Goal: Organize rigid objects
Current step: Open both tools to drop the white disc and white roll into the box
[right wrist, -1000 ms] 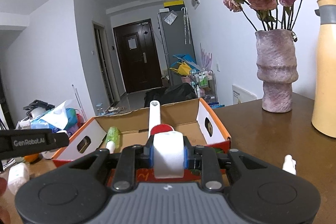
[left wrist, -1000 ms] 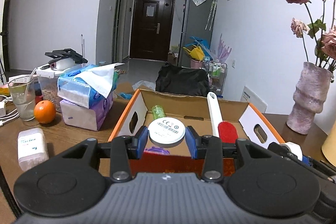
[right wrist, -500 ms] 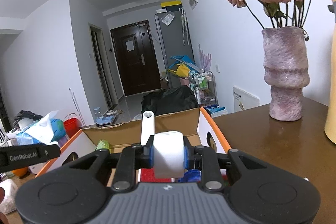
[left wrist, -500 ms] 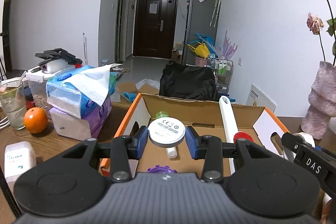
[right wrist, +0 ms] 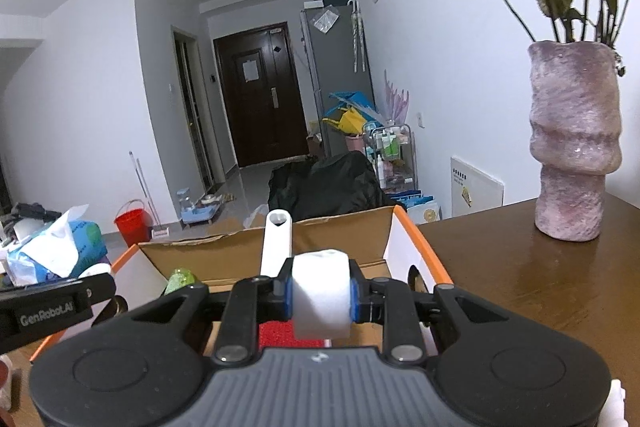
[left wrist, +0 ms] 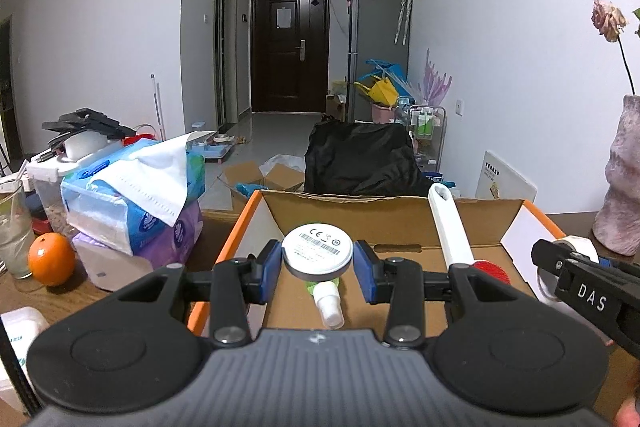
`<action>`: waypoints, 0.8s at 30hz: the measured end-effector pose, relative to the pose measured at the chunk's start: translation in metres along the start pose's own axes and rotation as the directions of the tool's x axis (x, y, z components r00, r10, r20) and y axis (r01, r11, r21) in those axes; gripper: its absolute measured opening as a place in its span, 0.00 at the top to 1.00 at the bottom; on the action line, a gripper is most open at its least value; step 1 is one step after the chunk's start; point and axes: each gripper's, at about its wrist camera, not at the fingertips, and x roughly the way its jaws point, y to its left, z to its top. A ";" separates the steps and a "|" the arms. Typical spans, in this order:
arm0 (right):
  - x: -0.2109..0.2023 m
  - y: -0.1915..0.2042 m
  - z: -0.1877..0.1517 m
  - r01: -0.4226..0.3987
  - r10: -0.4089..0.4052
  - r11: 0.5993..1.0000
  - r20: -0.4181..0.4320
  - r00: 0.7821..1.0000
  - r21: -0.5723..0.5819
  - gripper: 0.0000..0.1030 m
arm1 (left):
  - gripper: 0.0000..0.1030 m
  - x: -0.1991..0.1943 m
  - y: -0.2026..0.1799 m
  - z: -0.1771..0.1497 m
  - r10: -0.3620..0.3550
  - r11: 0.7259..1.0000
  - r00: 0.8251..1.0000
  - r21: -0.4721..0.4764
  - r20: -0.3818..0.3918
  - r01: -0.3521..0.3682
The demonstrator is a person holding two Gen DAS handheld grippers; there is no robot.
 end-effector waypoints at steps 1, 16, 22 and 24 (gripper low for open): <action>0.002 0.001 0.000 0.000 0.000 1.000 -0.003 1.000 -0.006 0.77 | 0.61 0.001 0.001 0.000 0.001 1.000 1.000 0.001 -0.001 -0.001; 0.008 -0.001 0.001 0.053 -0.055 0.998 -0.060 0.997 -0.037 0.43 | 0.15 -0.001 0.009 0.002 0.010 1.000 1.000 0.004 0.014 -0.010; 0.003 -0.002 0.000 0.065 -0.066 0.997 -0.036 0.997 -0.039 0.00 | 0.00 -0.004 0.017 0.005 0.044 0.999 0.998 -0.015 0.035 -0.043; 0.002 -0.002 0.001 0.064 -0.065 0.997 -0.032 0.997 -0.039 0.00 | 0.00 -0.003 0.020 0.005 0.045 0.999 0.999 -0.022 0.030 -0.045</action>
